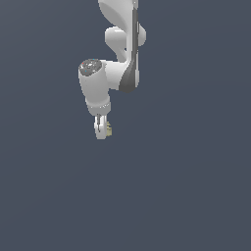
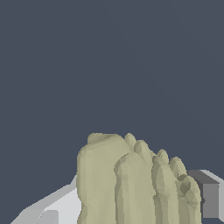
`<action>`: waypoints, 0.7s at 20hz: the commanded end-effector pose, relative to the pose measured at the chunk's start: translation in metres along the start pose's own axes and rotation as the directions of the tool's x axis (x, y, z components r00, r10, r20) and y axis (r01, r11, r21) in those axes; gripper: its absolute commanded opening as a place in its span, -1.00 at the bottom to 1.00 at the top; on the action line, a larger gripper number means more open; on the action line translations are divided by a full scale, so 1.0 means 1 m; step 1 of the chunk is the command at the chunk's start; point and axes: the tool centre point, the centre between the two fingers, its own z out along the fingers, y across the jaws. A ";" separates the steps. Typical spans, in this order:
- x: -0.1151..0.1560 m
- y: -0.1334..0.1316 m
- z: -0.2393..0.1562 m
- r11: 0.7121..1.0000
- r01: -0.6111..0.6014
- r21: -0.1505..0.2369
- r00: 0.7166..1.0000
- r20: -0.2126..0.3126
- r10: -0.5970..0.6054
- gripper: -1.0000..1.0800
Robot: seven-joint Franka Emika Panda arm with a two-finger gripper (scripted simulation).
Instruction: Pick up the object and move it to a goal position.
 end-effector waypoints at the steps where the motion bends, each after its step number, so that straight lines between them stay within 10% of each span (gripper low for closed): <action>1: 0.004 0.015 -0.013 1.000 0.000 0.000 1.000 0.001 0.000 -1.00; 14: 0.019 0.054 -0.054 1.000 0.000 0.000 1.000 -0.003 0.000 -1.00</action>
